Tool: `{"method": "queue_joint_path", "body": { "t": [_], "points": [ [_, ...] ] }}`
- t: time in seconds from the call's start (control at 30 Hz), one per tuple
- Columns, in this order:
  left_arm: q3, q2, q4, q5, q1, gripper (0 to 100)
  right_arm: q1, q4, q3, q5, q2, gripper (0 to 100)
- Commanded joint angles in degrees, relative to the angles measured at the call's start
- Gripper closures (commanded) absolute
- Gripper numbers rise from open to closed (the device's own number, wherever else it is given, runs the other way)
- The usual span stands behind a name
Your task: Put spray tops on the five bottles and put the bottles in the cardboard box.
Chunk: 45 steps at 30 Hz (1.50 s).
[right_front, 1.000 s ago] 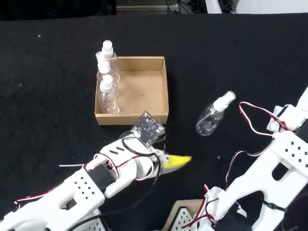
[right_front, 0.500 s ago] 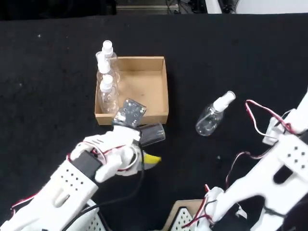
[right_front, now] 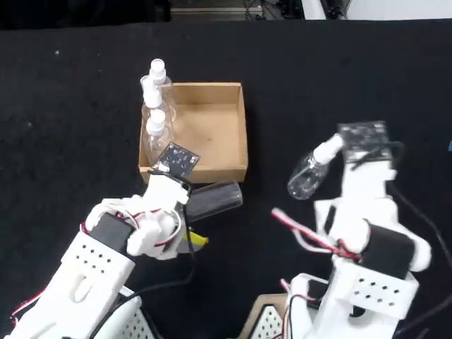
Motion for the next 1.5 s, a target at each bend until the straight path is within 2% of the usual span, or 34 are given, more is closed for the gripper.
{"method": "queue_joint_path", "body": {
  "t": [0.0, 0.13, 0.47, 0.6, 0.87, 1.03, 1.17, 1.37, 1.47],
  "points": [
    [-2.4, -1.3, 0.4, -0.6, -0.8, 67, -4.6, -7.2, 5.2, 2.0, -1.4, 77.2],
    [-2.3, -1.3, 0.4, -0.6, -0.8, 67, -5.5, -15.5, 15.2, 4.6, -1.6, 68.7],
    [1.5, -1.3, -4.5, -0.8, -0.8, 67, -5.9, -25.1, 23.5, 4.8, -1.7, 67.7],
    [1.4, -1.3, -4.3, -0.9, -0.8, 67, -6.1, -32.6, 28.6, 1.7, -1.7, 67.6],
    [1.6, -1.3, -4.3, -1.0, -0.8, 67, -13.5, -40.0, 33.8, -6.2, -1.7, 67.9],
    [1.6, -1.3, -4.3, -1.1, -0.8, 67, -13.4, -43.1, 34.2, -11.1, -1.7, 68.0],
    [1.6, -1.3, -4.2, -1.1, -0.8, 67, -13.0, -44.9, 34.7, -11.2, -1.7, 68.0],
    [1.6, -1.3, -4.3, -1.1, -0.8, 67, -9.1, -59.4, 42.2, -9.3, -1.7, 68.0],
    [1.6, -1.3, -4.3, -1.1, -0.8, 67, -8.9, -61.0, 43.6, -8.4, -1.7, 68.0]
  ]
}}
